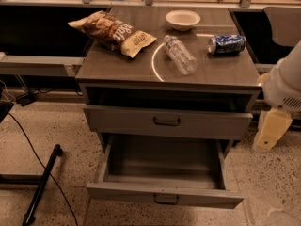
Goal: Close middle drawer
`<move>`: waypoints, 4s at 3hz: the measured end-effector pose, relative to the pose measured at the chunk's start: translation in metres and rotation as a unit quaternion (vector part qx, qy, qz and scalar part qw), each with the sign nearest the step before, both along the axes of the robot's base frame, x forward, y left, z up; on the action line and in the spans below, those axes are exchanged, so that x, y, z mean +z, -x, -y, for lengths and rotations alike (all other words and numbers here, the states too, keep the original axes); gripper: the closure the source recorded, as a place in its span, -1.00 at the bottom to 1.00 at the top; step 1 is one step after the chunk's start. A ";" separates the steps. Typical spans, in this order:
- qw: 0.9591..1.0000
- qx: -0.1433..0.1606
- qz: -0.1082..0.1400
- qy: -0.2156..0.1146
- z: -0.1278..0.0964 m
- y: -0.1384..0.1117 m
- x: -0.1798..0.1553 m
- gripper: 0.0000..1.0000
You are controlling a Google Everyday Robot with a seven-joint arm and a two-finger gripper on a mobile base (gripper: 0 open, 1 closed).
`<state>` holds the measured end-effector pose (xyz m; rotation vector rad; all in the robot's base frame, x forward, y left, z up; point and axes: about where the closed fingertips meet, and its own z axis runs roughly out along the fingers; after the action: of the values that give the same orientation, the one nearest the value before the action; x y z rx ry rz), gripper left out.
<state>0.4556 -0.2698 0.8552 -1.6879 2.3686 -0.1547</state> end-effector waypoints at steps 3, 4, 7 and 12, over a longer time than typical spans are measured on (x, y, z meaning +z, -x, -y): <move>0.997 0.053 0.051 0.002 0.058 0.022 -0.075 -1.00; 0.999 0.046 0.019 -0.023 0.057 0.028 -0.111 -1.00; 0.984 0.154 -0.048 -0.079 0.009 0.091 -0.188 -1.00; 0.960 0.225 -0.105 -0.127 -0.049 0.118 -0.277 0.47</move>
Offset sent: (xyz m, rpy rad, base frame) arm -0.0291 -0.0743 -0.0949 0.0630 -0.1741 0.1949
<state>0.3381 -0.2206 0.5783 -2.1330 1.9532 0.4068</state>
